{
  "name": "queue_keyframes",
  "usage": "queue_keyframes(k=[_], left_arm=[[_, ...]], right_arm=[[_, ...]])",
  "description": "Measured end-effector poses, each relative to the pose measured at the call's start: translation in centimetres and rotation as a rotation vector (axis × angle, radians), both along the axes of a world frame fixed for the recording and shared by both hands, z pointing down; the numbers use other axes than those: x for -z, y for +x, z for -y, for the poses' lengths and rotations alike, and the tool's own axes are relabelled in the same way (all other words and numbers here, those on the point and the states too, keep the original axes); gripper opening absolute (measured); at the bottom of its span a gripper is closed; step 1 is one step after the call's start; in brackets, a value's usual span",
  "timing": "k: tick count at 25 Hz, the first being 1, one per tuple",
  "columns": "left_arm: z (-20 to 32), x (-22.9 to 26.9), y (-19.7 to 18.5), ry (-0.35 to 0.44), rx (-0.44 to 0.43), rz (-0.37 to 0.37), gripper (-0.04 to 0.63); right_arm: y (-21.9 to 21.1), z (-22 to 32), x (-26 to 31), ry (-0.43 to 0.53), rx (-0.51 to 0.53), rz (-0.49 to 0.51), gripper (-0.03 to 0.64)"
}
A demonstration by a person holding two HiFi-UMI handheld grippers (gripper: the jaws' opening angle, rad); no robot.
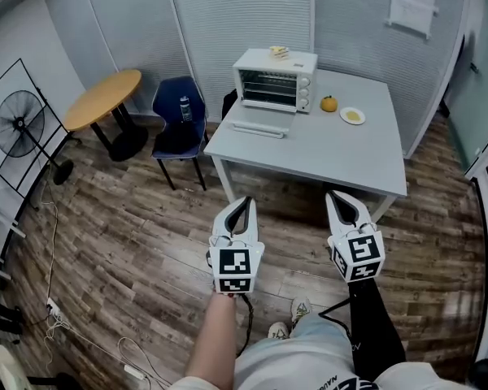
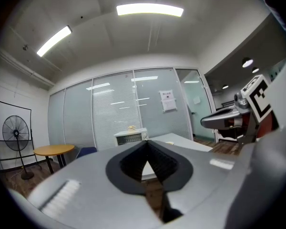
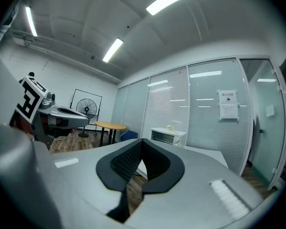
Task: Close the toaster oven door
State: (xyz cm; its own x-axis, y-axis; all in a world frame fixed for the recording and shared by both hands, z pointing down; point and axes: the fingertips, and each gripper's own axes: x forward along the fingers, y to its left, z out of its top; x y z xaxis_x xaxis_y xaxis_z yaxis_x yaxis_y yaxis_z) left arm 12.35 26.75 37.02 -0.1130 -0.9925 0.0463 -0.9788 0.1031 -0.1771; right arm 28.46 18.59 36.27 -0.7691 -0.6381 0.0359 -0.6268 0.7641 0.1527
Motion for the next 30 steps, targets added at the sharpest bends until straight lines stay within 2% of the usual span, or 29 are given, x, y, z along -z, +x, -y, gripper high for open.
queue_keyframes(k=[11, 30], left_arm=[[4.2, 0.0, -2.6, 0.009, 0.012, 0.001, 0.055], [16.8, -0.8, -9.1, -0.026, 0.065, 0.025, 0.055]], right_arm=[[-3.4, 4.2, 0.3, 0.034, 0.023, -0.003, 0.003], [-11.1, 18.1, -0.7, 0.003, 0.099, 0.028, 0.003]])
